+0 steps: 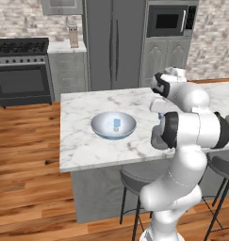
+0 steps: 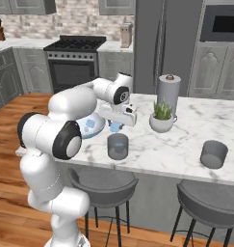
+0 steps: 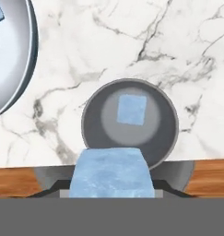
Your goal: There are four ice cubes in the ice bowl. Place two ice cubes in each glass of water.
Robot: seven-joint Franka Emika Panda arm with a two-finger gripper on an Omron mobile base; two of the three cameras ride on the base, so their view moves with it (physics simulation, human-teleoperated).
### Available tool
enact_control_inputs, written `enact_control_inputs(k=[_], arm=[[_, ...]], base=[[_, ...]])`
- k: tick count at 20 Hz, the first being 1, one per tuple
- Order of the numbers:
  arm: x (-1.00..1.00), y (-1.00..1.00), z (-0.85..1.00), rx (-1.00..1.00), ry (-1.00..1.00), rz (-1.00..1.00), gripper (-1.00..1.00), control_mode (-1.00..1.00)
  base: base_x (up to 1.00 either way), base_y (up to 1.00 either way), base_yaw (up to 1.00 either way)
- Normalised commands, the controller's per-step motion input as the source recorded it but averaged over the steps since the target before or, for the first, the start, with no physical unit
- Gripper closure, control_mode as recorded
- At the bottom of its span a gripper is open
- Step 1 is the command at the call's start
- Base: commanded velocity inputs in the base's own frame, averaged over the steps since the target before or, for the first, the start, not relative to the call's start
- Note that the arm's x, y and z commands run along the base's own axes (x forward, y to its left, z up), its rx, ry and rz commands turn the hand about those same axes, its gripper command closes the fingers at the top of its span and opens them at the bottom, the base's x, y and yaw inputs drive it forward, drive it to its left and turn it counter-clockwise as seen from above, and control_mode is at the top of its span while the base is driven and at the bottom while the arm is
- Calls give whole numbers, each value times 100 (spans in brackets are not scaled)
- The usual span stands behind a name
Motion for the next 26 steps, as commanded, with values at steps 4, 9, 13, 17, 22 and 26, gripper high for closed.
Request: enact_control_inputs(k=[4, 9, 13, 17, 22, 26], arm=[[3, 0, -28, -14, 0, 19, 100, -100], [20, 0, -23, -8, -5, 13, 100, -100], [22, 0, -4, -1, -14, 4, 100, -100], [13, 0, -4, 0, -13, 0, 100, -100], [-2, -1, -23, 0, -4, 0, 100, -100], [-4, -5, -26, 0, -4, 0, 100, -100]], base=[[0, 0, 0], [0, 0, 0], [0, 0, 0], [0, 0, 0], [0, 0, 0], [0, 0, 0]])
